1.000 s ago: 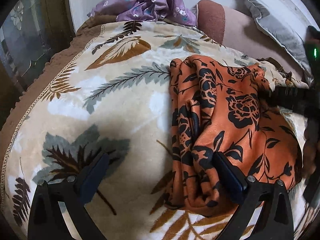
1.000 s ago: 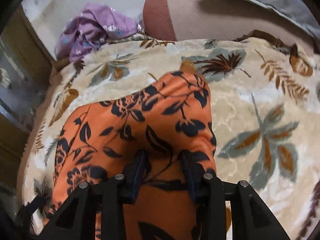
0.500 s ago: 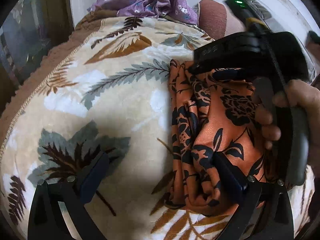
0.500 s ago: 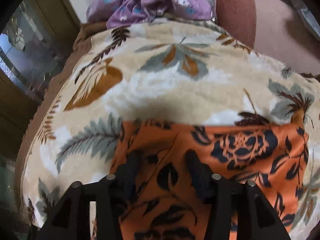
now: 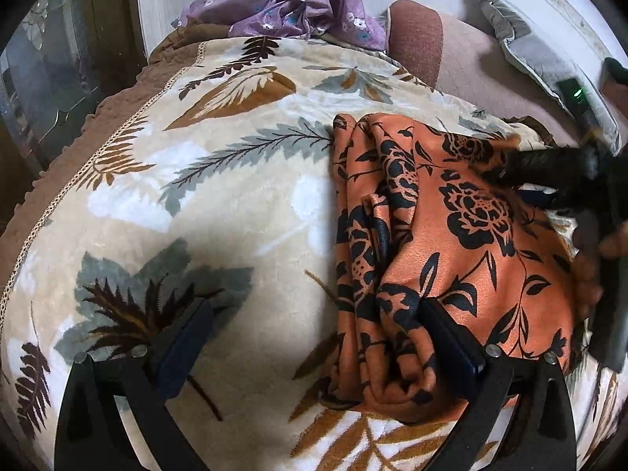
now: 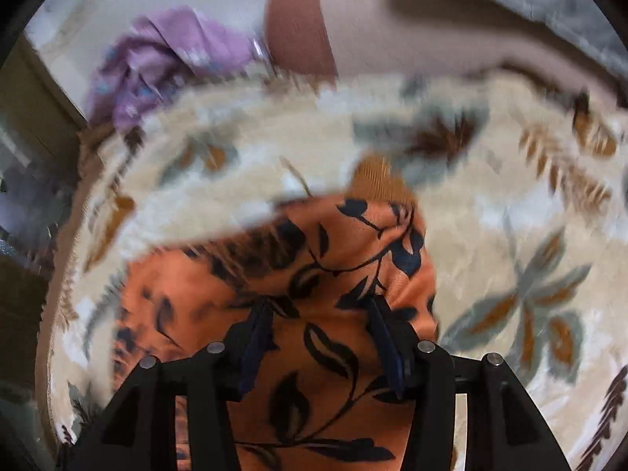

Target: Fold small clothes

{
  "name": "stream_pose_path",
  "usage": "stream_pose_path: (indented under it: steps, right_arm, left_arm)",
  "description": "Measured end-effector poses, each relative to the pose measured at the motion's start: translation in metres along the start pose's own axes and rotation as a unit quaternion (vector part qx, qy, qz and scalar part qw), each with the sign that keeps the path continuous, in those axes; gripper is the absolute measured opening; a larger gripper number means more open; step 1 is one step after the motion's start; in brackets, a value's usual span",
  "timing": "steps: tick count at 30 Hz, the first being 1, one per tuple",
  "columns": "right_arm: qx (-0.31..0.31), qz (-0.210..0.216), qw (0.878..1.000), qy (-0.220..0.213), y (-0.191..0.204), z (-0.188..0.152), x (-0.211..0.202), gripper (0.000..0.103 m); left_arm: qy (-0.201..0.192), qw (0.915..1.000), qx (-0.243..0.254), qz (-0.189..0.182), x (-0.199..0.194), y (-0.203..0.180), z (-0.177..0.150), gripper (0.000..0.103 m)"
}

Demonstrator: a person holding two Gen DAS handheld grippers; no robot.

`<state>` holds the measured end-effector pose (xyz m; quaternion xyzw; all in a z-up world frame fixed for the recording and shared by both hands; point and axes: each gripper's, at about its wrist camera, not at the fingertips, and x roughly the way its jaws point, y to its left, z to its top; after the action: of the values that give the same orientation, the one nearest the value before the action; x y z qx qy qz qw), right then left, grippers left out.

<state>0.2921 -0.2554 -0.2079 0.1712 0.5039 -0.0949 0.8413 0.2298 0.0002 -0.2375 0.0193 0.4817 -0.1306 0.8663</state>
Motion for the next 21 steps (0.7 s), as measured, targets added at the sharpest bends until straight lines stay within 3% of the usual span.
stream_pose_path:
  steps: [4,9,16,21]
  right_arm:
    - [-0.019,-0.026,0.999,-0.008,0.012,0.000,-0.006,0.055]
    - [-0.020,-0.008,0.999,-0.029,0.009,-0.010,-0.035,0.055]
    - [-0.056,0.015,0.997,-0.041,0.012,-0.063,-0.084,0.055]
    - [-0.071,0.022,0.997,-0.025,0.002,-0.099,-0.070,0.056]
  left_arm:
    - [-0.001,1.0000,0.003,0.003,0.001,0.001,0.001,0.103]
    - [0.000,1.0000,0.003,0.002,0.002,0.001,0.001,0.103]
    - [0.001,1.0000,-0.002,0.002,0.002,0.001,0.001,0.103]
    - [-0.002,1.0000,0.000,0.005,0.002,-0.002,0.000,0.103]
